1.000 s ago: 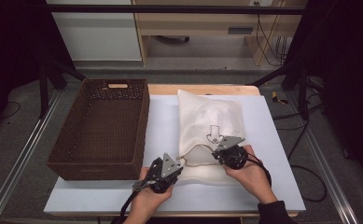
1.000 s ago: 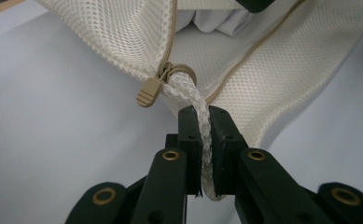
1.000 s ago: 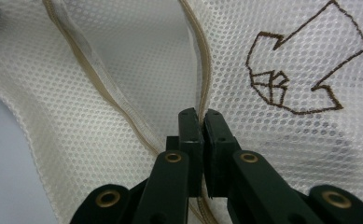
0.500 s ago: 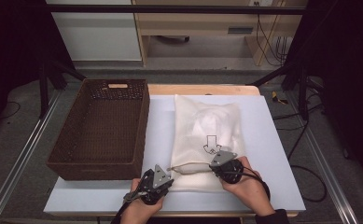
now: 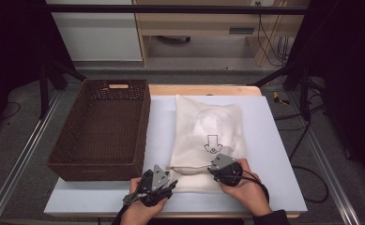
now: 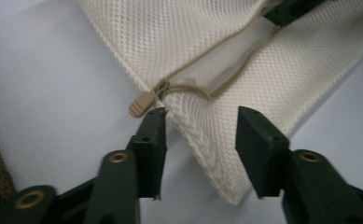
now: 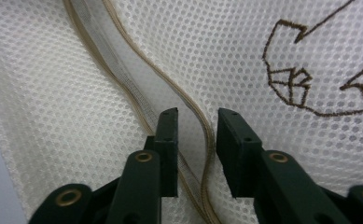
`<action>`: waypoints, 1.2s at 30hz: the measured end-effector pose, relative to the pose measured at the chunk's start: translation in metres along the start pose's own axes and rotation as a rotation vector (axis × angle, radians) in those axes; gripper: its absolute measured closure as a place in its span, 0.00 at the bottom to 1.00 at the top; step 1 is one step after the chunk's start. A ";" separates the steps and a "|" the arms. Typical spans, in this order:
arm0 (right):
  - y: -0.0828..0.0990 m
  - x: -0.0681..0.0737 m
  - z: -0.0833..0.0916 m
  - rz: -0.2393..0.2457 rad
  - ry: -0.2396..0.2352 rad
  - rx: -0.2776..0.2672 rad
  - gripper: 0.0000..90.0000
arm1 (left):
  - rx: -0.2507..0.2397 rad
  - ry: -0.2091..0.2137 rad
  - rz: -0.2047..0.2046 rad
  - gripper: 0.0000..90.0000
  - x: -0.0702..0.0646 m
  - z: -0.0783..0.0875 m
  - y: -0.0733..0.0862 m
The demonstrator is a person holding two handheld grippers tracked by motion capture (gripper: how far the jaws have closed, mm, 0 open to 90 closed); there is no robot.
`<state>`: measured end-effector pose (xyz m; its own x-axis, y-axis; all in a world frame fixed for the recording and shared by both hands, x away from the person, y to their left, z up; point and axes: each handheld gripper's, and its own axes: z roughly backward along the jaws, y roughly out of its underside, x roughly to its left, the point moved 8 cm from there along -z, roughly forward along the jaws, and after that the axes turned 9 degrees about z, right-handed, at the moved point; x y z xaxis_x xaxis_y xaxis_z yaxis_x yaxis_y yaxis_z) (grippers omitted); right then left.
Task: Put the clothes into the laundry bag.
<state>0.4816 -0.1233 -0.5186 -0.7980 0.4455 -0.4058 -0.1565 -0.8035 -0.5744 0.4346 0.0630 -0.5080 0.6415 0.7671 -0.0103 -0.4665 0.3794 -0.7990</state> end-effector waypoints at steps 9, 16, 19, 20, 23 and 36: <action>-0.003 -0.001 0.012 -0.032 0.026 -0.060 0.40 | -0.066 -0.004 0.005 0.41 -0.001 0.007 -0.012; -0.006 -0.002 0.022 -0.043 0.037 -0.098 0.20 | -0.094 -0.011 0.045 0.25 0.001 0.009 -0.018; -0.009 -0.002 0.027 -0.049 0.039 -0.120 0.13 | -0.095 -0.004 0.045 0.23 0.001 0.010 -0.020; -0.010 -0.003 0.029 -0.052 0.038 -0.124 0.12 | -0.095 -0.003 0.047 0.21 0.001 0.011 -0.020; -0.015 -0.004 0.036 -0.059 0.027 -0.168 0.10 | -0.101 0.000 0.048 0.20 0.000 0.013 -0.021; -0.015 -0.022 0.050 -0.130 0.084 -0.204 0.06 | -0.121 0.045 0.047 0.11 -0.006 0.019 -0.028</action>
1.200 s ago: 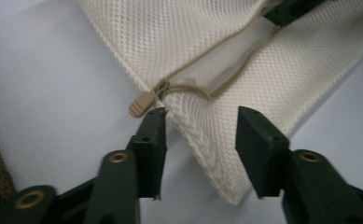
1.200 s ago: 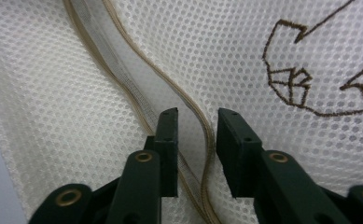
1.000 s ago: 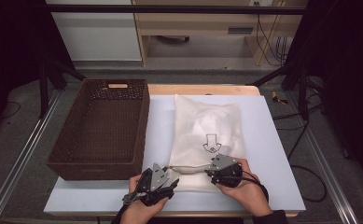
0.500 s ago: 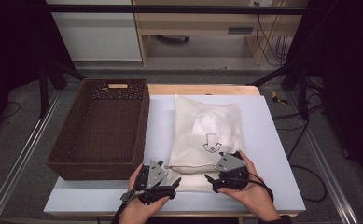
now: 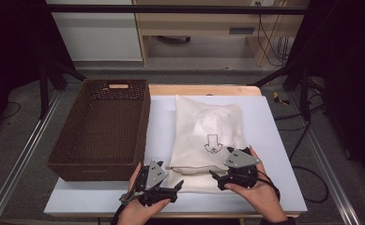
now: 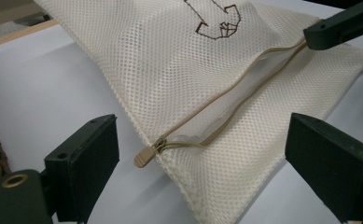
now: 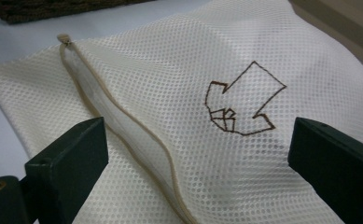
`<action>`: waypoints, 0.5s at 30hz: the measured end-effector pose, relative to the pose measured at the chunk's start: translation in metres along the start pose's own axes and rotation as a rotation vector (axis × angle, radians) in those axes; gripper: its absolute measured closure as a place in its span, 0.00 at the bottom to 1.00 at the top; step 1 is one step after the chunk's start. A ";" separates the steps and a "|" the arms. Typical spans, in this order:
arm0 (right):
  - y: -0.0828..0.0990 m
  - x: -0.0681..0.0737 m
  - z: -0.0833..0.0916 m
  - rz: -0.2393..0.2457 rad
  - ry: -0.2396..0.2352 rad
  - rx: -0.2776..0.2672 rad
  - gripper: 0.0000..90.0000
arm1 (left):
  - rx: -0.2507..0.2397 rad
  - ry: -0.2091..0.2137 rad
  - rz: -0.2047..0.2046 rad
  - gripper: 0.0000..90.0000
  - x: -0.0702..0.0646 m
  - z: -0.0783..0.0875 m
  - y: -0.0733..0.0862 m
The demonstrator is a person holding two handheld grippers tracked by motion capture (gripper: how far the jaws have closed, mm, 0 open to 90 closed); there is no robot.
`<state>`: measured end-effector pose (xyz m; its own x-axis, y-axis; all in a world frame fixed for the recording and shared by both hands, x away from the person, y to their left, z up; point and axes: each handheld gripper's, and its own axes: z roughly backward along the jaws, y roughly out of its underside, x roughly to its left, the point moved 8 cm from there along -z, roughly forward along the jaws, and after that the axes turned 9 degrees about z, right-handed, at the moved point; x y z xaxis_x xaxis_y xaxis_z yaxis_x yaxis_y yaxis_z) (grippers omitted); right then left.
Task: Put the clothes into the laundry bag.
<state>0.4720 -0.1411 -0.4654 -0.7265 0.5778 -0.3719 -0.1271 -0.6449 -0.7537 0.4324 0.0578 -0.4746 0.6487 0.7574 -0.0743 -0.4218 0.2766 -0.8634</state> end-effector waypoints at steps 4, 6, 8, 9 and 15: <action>-0.001 -0.006 0.003 -0.014 0.019 -0.017 0.06 | -0.006 0.011 0.001 0.11 -0.002 0.000 -0.001; 0.000 -0.009 0.004 -0.019 0.031 -0.016 0.05 | -0.012 0.011 0.005 0.10 -0.003 0.000 -0.002; 0.001 -0.012 0.004 -0.031 0.041 -0.012 0.05 | -0.015 0.011 0.006 0.10 -0.002 -0.001 -0.005; 0.002 -0.013 0.004 -0.035 0.042 -0.014 0.05 | -0.016 0.011 0.006 0.10 -0.002 -0.001 -0.006; -0.002 -0.020 0.003 -0.049 0.061 0.004 0.06 | -0.018 0.045 0.003 0.10 -0.006 -0.002 -0.025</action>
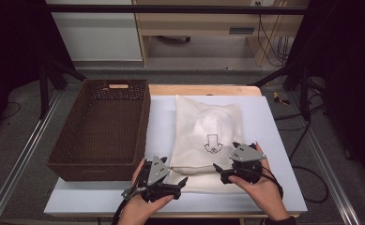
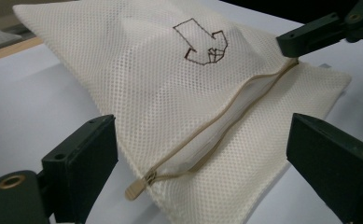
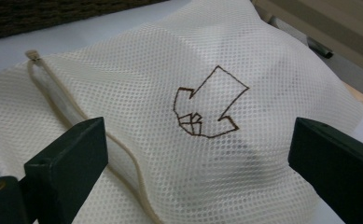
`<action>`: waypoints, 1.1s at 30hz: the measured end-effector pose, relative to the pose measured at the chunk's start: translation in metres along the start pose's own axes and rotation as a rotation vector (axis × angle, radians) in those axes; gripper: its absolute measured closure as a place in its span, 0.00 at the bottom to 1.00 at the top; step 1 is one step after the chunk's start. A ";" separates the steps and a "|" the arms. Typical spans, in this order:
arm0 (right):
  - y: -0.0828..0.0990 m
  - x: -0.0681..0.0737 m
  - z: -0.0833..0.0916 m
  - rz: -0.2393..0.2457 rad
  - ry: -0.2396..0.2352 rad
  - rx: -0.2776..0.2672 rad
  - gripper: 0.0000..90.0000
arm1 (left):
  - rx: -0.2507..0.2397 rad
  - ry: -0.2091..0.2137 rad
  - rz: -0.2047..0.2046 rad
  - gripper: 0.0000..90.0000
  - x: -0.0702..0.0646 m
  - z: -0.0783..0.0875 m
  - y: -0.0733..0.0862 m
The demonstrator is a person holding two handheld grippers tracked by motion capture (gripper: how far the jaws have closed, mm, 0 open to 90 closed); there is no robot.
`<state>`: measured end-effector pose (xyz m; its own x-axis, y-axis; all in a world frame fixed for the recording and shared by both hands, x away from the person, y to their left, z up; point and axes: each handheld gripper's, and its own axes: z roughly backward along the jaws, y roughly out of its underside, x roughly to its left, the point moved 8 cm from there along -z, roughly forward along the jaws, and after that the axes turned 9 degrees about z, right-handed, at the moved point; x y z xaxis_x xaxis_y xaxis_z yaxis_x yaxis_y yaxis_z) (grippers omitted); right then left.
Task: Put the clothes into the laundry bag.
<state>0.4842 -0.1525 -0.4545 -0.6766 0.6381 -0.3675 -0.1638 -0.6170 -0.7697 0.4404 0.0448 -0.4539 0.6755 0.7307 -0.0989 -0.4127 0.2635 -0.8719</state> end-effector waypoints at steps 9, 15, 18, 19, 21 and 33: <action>-0.018 -0.028 -0.006 -0.059 0.049 0.047 0.07 | -0.004 0.042 -0.024 0.09 -0.005 -0.006 -0.043; -0.019 -0.043 -0.009 -0.160 0.079 0.075 0.06 | -0.033 0.043 0.012 0.05 0.004 -0.002 -0.060; -0.017 -0.042 -0.004 -0.173 0.087 0.059 0.06 | -0.037 0.030 0.021 0.05 0.013 0.006 -0.062; -0.015 -0.042 -0.003 -0.182 0.085 0.060 0.06 | -0.039 0.027 0.026 0.04 0.016 0.009 -0.062; -0.012 -0.043 -0.001 -0.192 0.087 0.062 0.06 | -0.041 0.011 0.030 0.04 0.024 0.016 -0.061; -0.001 -0.065 0.013 -0.240 0.137 0.045 0.06 | -0.096 -0.117 0.097 0.04 0.082 0.058 -0.070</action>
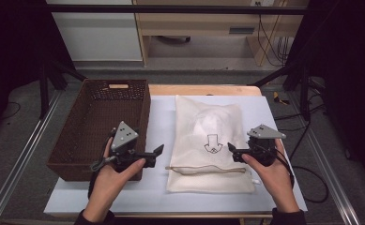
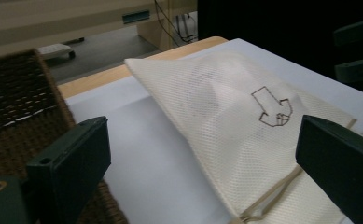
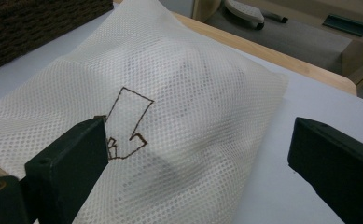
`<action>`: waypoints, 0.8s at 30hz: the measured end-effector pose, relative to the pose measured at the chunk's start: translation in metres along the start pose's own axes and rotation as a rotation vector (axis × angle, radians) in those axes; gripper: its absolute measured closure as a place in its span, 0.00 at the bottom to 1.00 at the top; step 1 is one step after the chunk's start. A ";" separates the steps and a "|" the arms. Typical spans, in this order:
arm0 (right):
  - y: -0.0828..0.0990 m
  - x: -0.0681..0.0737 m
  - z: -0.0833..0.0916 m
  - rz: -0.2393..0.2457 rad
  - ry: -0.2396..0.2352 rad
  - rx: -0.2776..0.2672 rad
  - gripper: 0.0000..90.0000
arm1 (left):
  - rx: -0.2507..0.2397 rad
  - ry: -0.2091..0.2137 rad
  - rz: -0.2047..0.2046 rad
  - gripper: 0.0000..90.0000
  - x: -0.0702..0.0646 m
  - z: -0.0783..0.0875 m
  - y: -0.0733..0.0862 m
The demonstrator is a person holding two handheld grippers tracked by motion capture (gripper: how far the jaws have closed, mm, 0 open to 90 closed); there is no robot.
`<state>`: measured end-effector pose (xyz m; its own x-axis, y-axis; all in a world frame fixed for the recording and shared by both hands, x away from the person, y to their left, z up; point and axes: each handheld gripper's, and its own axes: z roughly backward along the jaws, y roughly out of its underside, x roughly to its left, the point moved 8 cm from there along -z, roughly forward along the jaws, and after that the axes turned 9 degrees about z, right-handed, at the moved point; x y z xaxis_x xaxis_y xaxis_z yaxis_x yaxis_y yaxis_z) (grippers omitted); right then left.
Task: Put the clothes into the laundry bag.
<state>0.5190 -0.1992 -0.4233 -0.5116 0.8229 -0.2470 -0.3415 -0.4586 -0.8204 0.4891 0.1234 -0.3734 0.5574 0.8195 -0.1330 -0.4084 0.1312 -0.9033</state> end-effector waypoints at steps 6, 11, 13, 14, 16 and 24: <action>0.003 -0.012 0.006 -0.028 0.021 -0.010 0.05 | -0.023 -0.039 0.027 0.04 0.022 0.013 -0.006; 0.008 -0.023 0.008 -0.047 0.041 -0.009 0.05 | -0.035 -0.073 0.055 0.04 0.042 0.022 -0.007; 0.011 -0.027 0.009 -0.054 0.048 -0.007 0.05 | -0.041 -0.088 0.066 0.04 0.049 0.027 -0.007; 0.012 -0.030 0.009 -0.063 0.053 -0.006 0.05 | -0.040 -0.091 0.068 0.04 0.052 0.028 -0.007; 0.014 -0.032 0.010 -0.075 0.055 -0.006 0.05 | -0.043 -0.101 0.074 0.04 0.058 0.031 -0.008; 0.023 -0.047 0.014 -0.110 0.082 -0.010 0.05 | -0.055 -0.139 0.099 0.04 0.080 0.043 -0.008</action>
<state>0.5243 -0.2529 -0.4230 -0.4053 0.8929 -0.1961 -0.3839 -0.3609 -0.8499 0.5058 0.2115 -0.3596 0.4098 0.8966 -0.1680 -0.4143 0.0189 -0.9099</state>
